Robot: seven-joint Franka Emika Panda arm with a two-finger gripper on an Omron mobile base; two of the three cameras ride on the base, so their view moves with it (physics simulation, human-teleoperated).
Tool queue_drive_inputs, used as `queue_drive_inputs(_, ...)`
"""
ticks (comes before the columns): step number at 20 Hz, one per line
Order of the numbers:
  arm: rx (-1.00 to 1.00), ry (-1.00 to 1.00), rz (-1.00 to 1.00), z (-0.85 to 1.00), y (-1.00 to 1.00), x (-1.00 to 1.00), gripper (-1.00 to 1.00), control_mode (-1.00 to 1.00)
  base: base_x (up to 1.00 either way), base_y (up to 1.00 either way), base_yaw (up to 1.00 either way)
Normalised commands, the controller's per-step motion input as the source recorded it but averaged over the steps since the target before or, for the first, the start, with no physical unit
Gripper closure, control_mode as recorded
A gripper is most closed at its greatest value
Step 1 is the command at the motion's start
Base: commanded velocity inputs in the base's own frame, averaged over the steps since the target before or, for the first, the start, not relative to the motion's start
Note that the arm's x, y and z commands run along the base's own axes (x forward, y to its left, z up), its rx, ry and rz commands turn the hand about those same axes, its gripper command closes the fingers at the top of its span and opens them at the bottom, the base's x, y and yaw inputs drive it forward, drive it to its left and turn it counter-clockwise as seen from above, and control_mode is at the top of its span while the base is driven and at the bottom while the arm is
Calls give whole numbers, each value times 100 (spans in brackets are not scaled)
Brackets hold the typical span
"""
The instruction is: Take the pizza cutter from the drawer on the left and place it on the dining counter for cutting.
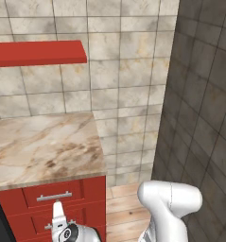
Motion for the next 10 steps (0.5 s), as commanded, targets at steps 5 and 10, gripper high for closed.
queue_drive_inputs(5,0,0,0,-22,0,31,-100,-100,0,0,0)
queue_drive_inputs(10,0,0,0,-12,4,36,-100,-100,0,0,0)
